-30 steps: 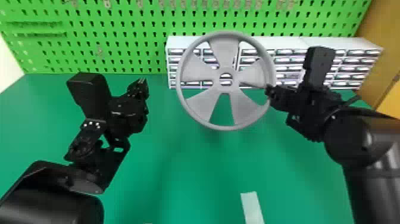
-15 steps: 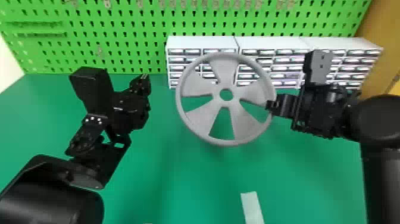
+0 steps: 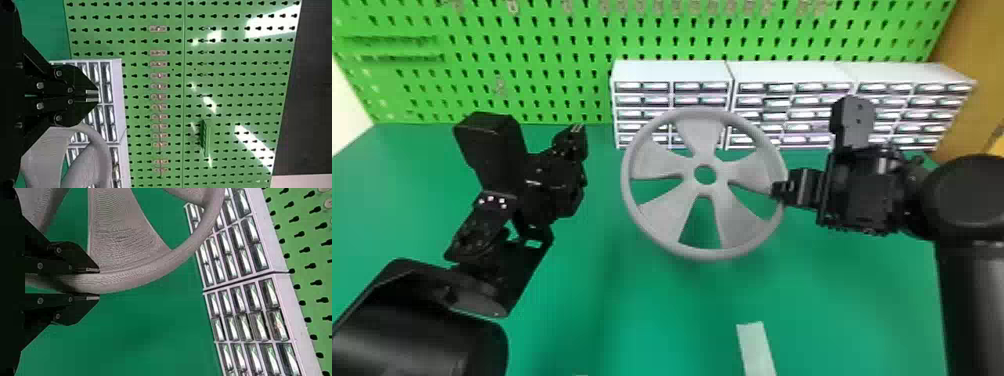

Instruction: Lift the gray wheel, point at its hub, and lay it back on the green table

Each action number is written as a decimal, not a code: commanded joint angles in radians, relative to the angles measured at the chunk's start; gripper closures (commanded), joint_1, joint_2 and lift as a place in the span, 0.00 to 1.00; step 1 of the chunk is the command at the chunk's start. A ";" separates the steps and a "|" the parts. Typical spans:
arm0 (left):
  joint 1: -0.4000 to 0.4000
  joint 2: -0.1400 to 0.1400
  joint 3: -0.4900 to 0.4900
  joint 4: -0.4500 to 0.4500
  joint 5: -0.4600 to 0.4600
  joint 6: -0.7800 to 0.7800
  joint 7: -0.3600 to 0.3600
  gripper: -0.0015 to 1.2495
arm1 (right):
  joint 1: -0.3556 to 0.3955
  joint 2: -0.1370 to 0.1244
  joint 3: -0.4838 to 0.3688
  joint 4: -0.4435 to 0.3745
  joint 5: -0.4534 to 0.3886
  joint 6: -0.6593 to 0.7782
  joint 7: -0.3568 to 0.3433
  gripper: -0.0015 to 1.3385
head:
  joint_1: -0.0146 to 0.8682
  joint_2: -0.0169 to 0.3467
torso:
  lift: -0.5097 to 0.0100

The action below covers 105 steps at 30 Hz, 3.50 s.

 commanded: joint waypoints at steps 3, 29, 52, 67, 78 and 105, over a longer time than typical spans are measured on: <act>-0.002 0.002 -0.001 0.000 -0.002 0.000 0.000 0.95 | -0.002 -0.002 0.004 0.019 -0.005 0.011 -0.004 0.90 | 0.80 0.18 | 0.80; -0.014 0.012 -0.021 0.023 0.002 0.003 0.000 0.95 | -0.016 -0.009 0.050 0.255 0.048 0.031 -0.010 0.90 | 0.80 0.18 | 0.80; -0.026 0.014 -0.035 0.034 0.006 0.003 0.000 0.95 | -0.008 -0.014 0.059 0.358 0.069 -0.030 -0.010 0.90 | 0.80 0.18 | 0.80; -0.029 0.014 -0.035 0.035 0.008 0.002 0.000 0.95 | -0.016 -0.018 0.070 0.385 0.066 -0.016 -0.010 0.90 | 0.80 0.18 | 0.80; -0.031 0.014 -0.035 0.035 0.009 0.002 -0.002 0.95 | -0.019 -0.020 0.074 0.405 0.066 -0.015 -0.010 0.90 | 0.80 0.18 | 0.80; -0.025 0.014 -0.030 0.035 0.009 0.002 -0.002 0.95 | -0.020 -0.020 0.073 0.422 0.060 -0.002 -0.010 0.44 | 0.80 0.18 | 0.80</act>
